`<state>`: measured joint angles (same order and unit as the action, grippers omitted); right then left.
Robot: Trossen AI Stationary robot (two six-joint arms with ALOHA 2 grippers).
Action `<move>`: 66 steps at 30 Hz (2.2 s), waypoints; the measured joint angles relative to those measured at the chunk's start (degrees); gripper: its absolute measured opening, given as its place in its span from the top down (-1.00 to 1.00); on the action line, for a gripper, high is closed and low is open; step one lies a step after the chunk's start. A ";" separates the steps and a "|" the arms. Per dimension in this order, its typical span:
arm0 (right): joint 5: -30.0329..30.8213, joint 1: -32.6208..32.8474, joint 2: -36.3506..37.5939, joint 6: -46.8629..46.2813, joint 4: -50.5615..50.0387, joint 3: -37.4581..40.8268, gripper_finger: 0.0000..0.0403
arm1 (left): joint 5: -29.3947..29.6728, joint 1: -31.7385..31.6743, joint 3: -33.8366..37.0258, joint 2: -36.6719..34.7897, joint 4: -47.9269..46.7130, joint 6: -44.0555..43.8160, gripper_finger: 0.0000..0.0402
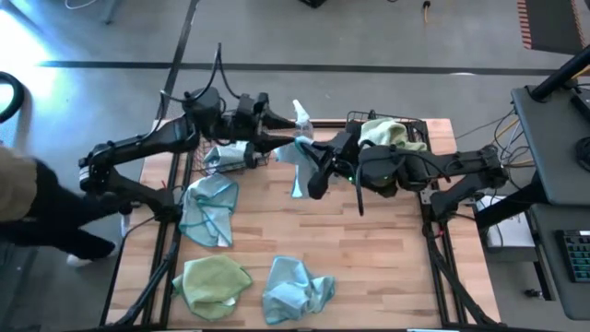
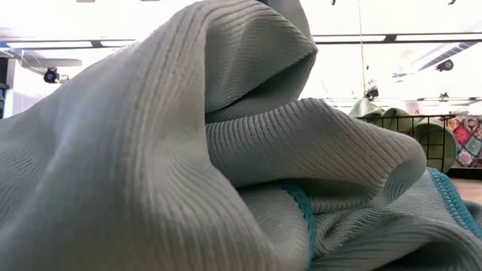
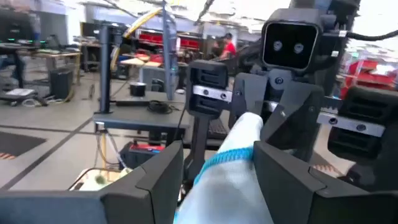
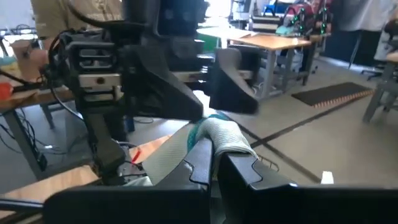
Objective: Sort microfiber towel by color & place in baskets
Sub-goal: Put the blue microfiber cloth into the left wire basket
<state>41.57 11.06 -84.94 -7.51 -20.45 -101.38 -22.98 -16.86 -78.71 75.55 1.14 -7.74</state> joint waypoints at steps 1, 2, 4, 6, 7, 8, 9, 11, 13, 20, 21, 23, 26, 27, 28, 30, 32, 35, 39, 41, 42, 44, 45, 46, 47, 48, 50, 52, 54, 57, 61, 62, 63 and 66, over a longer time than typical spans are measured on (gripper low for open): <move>0.18 0.03 -0.46 1.04 -0.60 -0.91 0.95 | -0.71 0.00 -1.11 0.74 -0.74 0.46 0.10; 0.43 0.03 -0.73 1.86 -0.97 -1.72 0.95 | -1.04 0.00 -2.03 1.28 -2.15 0.92 0.10; 0.48 0.03 -1.18 2.82 -2.50 -3.21 0.95 | -1.67 0.05 -3.90 2.47 -4.78 2.05 0.10; 0.48 0.03 -1.53 3.40 -4.24 -4.88 0.95 | -1.69 0.04 -5.22 3.12 -7.51 2.88 0.10; 0.49 0.03 -1.68 3.58 -5.42 -5.74 0.95 | -1.71 0.04 -5.78 3.45 -8.16 3.35 0.10; 0.56 0.01 -1.86 3.61 -6.38 -6.51 0.95 | -1.71 0.04 -6.20 3.68 -8.49 3.77 0.10; 0.78 0.01 -1.99 3.66 -7.08 -7.24 0.95 | -1.69 0.04 -6.51 3.80 -9.23 4.11 0.10; 1.70 0.01 -2.20 4.08 -8.07 -8.46 0.95 | -1.69 0.04 -6.99 4.05 -9.44 4.28 0.10; 1.96 0.01 -2.22 4.78 -8.33 -9.17 0.95 | -1.68 0.04 -7.05 4.06 -9.37 4.67 0.10; 1.98 0.01 -2.57 6.08 -7.89 -10.69 0.95 | -1.67 0.04 -6.98 4.06 -9.39 5.39 0.10; 1.98 0.01 -2.63 6.14 -7.97 -10.69 0.95 | -1.67 0.04 -6.98 4.06 -9.39 5.53 0.10; 1.98 0.01 -3.07 6.17 -7.93 -10.71 0.95 | -1.62 0.03 -6.98 4.06 -9.39 5.55 0.10; 1.67 0.01 -3.73 6.25 -7.82 -10.71 0.95 | -1.62 0.00 -6.98 4.06 -9.41 5.55 0.10; 1.63 0.01 -3.98 6.28 -7.54 -10.71 0.95 | -1.61 0.00 -6.96 4.06 -9.44 5.55 0.10; 1.54 0.01 -4.15 6.31 -7.52 -10.71 0.95 | -1.61 0.00 -6.96 4.06 -9.50 5.55 0.10; 1.53 0.01 -4.56 6.67 -7.52 -10.71 0.95 | -1.61 0.00 -6.94 4.08 -9.58 5.55 0.10; 1.53 0.01 -4.75 6.77 -7.53 -10.75 0.95 | -1.61 0.00 -6.94 4.10 -9.93 5.55 0.11; 1.51 0.01 -4.88 6.84 -7.53 -11.27 0.95 | -1.60 0.00 -6.94 4.10 -10.85 5.55 0.17; 1.52 0.01 -4.88 6.82 -7.30 -12.17 0.95 | -1.56 0.00 -6.92 4.10 -12.10 5.55 0.30; 1.50 0.01 -4.86 6.82 -7.28 -12.48 0.95 | -1.56 0.00 -6.92 4.10 -11.99 5.55 0.39; 1.50 0.01 -4.86 6.86 -7.26 -12.55 0.95 | -1.56 0.00 -6.92 4.10 -11.86 5.55 0.43; 1.50 0.03 -4.86 7.12 -7.26 -12.57 0.95 | -1.56 0.00 -6.92 4.10 -11.82 5.55 0.53; 1.50 0.03 -4.86 7.11 -7.25 -12.57 0.95 | -1.56 0.00 -6.92 4.10 -11.82 5.53 0.58; 1.50 0.03 -4.86 7.10 -7.28 -12.57 0.95 | -1.56 0.00 -6.92 4.10 -11.84 5.55 0.63; 1.50 0.03 -4.86 7.11 -7.28 -12.57 0.95 | -1.56 0.00 -6.92 4.10 -11.82 5.53 0.69; 1.50 0.03 -4.86 7.09 -7.28 -12.57 0.95 | -1.56 0.00 -6.92 4.10 -11.83 5.53 0.74; 1.50 0.03 -4.86 7.10 -7.28 -12.57 0.95 | -1.54 0.00 -6.92 4.10 -11.82 5.35 0.85; 1.50 0.03 -4.86 7.10 -7.28 -12.57 0.95 | -1.54 0.00 -6.92 4.10 -11.83 5.32 0.94; 1.50 0.03 -4.86 7.09 -7.28 -12.57 0.95 | -1.53 0.00 -6.92 4.10 -11.84 5.31 0.97; 1.50 0.03 -4.86 7.10 -7.28 -12.57 0.95 | -1.53 0.00 -6.92 4.10 -11.84 5.31 0.96; 1.50 0.03 -4.86 7.08 -7.30 -12.57 0.95 | -1.52 0.00 -6.90 4.10 -11.86 5.30 0.97; 1.50 0.03 -4.86 7.08 -7.32 -12.57 0.95 | -1.51 0.00 -6.90 4.10 -11.86 5.29 0.97; 1.50 0.03 -4.86 7.08 -7.32 -12.57 0.95 | -1.51 0.00 -6.90 4.10 -11.86 5.29 0.97; 1.50 0.03 -4.86 7.11 -7.32 -12.57 0.94 | -1.51 0.00 -6.90 4.10 -11.88 5.13 0.97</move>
<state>43.07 11.09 -89.80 -0.40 -27.77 -113.95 -24.49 -16.86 -85.60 79.66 -10.74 -2.61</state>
